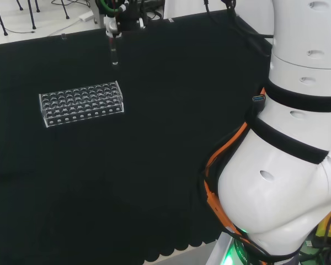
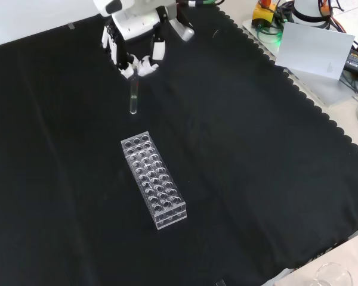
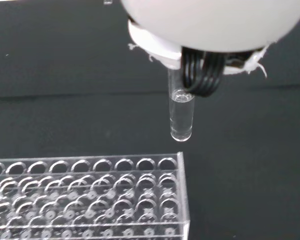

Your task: Put the test tube back in the rack.

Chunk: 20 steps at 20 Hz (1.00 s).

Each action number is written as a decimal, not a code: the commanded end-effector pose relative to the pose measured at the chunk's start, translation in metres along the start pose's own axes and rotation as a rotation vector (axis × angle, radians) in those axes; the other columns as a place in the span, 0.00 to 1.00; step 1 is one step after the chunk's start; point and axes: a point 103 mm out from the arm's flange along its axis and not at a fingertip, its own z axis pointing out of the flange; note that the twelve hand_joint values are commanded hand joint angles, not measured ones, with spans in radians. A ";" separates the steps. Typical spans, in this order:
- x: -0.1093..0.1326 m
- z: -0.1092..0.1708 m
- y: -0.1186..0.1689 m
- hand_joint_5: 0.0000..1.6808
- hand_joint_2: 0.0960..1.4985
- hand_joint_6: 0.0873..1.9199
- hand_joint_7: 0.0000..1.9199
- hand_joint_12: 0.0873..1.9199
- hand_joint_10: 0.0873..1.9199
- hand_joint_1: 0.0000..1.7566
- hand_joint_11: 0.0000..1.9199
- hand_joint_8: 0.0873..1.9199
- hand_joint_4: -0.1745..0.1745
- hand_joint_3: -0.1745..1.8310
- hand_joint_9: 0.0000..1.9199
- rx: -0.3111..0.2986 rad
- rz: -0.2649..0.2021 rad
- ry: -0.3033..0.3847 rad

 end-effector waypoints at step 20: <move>0.012 0.036 0.011 0.81 0.26 0.27 0.78 0.60 0.24 0.82 0.51 0.28 0.00 0.54 0.70 0.129 -0.028 0.069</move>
